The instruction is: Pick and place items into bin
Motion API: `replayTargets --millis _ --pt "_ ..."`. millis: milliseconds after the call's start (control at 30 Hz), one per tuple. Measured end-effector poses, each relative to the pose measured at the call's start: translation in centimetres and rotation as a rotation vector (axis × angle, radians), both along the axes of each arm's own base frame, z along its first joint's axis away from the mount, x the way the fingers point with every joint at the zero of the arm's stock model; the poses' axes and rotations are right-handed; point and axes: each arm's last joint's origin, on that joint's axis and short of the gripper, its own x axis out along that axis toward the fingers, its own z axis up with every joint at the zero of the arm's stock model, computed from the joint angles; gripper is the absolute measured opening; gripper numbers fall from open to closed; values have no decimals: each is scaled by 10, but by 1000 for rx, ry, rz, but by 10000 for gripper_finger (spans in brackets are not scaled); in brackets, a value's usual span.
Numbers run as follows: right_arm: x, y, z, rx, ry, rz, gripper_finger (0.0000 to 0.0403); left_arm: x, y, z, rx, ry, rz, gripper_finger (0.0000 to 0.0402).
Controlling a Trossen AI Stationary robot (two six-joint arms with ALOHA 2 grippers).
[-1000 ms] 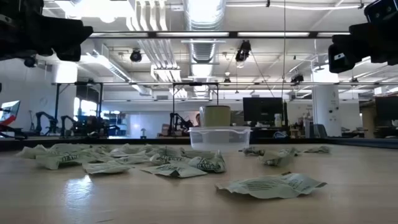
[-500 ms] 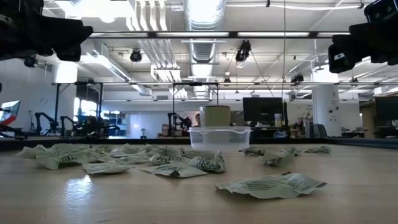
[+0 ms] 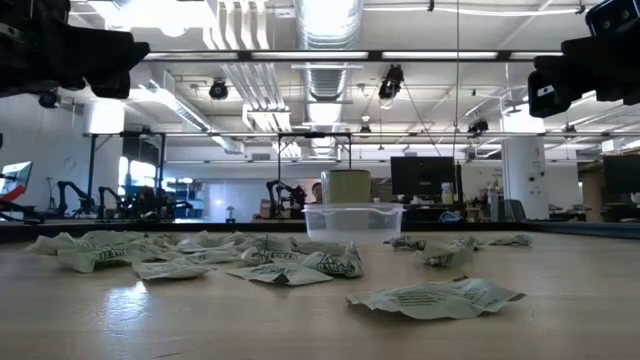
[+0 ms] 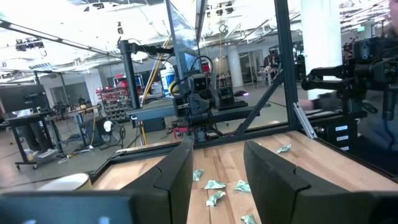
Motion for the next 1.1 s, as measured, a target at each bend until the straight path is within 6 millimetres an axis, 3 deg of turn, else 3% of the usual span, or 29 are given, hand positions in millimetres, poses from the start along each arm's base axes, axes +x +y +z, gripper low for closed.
replayTargets --millis 833,1100 --pt "0 0 0 -1 0 0 127 0 0 3 -7 -27 5 127" --pt "0 0 0 -1 0 1 127 0 1 2 -289 -12 -5 127"
